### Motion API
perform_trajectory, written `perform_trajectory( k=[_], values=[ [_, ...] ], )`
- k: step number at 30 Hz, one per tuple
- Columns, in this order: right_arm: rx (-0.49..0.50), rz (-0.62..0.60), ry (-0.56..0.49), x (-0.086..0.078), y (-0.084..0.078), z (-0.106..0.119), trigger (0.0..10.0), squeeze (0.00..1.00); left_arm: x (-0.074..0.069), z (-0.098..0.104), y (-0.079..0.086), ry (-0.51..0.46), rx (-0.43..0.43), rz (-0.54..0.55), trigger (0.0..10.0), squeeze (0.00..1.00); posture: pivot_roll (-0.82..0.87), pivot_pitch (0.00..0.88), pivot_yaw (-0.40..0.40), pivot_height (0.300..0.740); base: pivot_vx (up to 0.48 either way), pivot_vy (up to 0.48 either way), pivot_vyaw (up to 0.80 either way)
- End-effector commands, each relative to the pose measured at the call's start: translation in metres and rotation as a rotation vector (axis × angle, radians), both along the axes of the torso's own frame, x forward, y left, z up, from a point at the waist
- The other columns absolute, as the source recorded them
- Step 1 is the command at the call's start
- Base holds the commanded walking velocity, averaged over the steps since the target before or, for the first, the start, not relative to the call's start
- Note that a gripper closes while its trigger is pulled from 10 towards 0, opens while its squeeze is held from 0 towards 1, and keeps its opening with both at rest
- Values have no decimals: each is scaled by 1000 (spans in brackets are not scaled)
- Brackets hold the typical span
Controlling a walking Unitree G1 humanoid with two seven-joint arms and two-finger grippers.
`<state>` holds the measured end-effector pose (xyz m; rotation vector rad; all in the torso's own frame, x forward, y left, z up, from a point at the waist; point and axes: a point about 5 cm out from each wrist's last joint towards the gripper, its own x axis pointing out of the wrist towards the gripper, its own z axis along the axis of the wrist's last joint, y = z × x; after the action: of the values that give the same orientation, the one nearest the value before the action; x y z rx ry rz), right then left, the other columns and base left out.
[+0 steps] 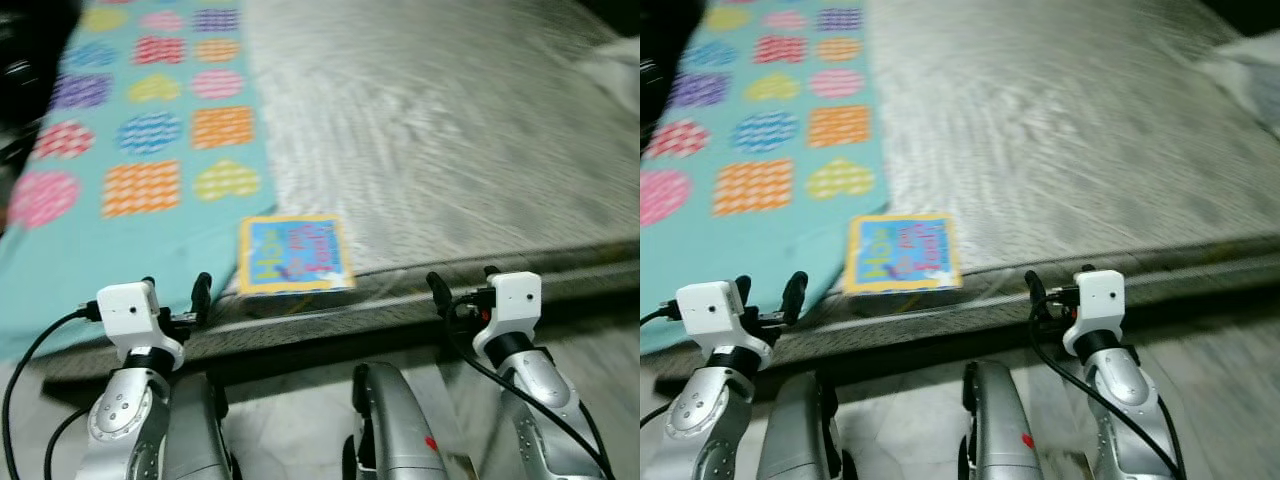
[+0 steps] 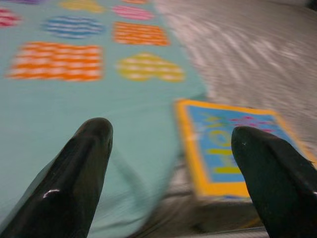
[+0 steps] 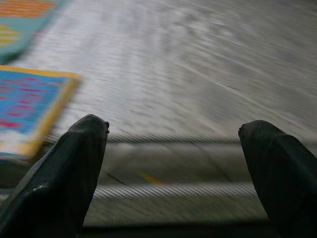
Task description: Clean up the room
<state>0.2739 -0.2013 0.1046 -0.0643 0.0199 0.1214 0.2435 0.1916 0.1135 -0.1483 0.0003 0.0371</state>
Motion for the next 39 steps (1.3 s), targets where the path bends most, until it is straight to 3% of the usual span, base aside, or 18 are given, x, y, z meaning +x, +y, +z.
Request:
perform_trajectory(
  k=[1,14,22,31,36,39],
  values=[
    [-1,-7,6,-2,-3,-1,10000,0,-1,-4,3,20,-3,8,10000,0,-33,215,-55,532,0,0,-800],
    [-17,-5,8,-4,-4,-2,10000,0,3,-2,8,0,-12,63,10000,0,-36,220,-51,532,0,0,-57],
    [-36,-15,10,-7,-11,-1,10000,0,3,-10,26,49,-17,211,10000,0,-60,225,-59,532,0,0,0],
    [-53,-16,9,-12,-18,4,10000,0,4,-24,44,111,7,278,10000,0,-92,250,-72,532,0,0,0],
    [-60,-18,10,-16,-20,7,10000,0,10,-31,47,146,-20,268,10000,0,-111,267,-77,532,0,0,0],
    [-64,-12,15,-21,-20,9,10000,0,24,-37,43,185,-53,205,10000,0,-131,279,-80,532,0,0,0]
  ],
)
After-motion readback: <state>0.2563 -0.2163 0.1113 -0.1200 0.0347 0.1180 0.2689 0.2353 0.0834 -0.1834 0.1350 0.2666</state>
